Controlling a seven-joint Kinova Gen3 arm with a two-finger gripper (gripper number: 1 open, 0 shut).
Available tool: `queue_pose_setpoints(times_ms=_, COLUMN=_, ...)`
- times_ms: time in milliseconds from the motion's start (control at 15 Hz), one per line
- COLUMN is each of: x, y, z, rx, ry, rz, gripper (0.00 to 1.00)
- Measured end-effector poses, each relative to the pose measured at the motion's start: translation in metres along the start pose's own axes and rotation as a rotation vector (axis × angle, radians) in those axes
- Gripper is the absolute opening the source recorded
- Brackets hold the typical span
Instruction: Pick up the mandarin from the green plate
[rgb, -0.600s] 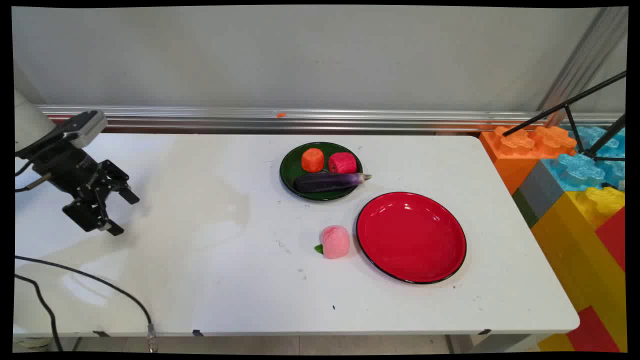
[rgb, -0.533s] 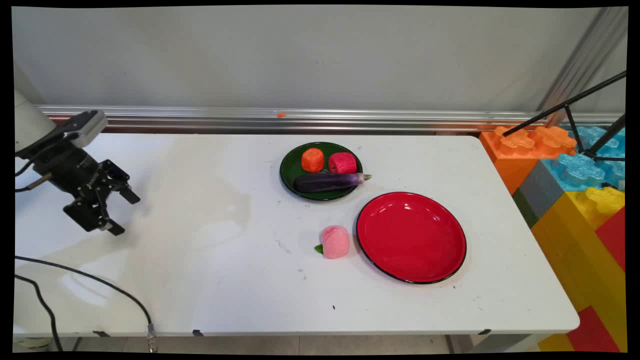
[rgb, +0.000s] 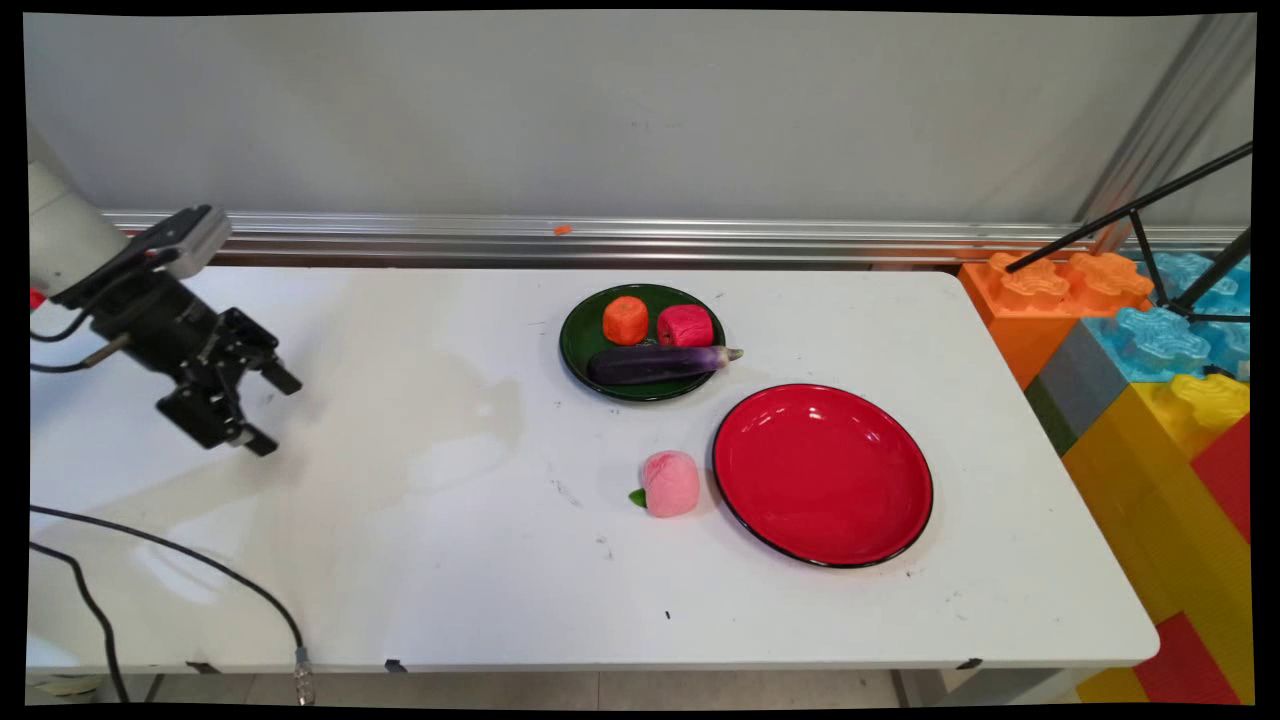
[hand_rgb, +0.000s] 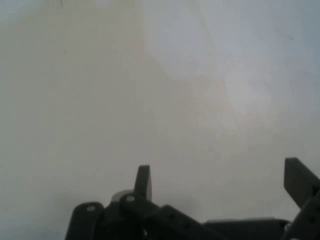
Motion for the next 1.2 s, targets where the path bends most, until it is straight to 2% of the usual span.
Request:
queue_pose_setpoints(times_ms=333, x=0.045, y=-0.014, z=0.005, rx=0.047, ry=0.059, rz=-0.044, gripper=1.0)
queue_pose_setpoints(times_ms=733, x=0.115, y=-0.049, z=0.017, rx=0.12, ry=0.134, rz=-0.086, gripper=1.0)
queue_pose_setpoints(times_ms=1200, x=0.19, y=-0.085, z=0.049, rx=0.16, ry=0.196, rz=-0.178, gripper=1.0)
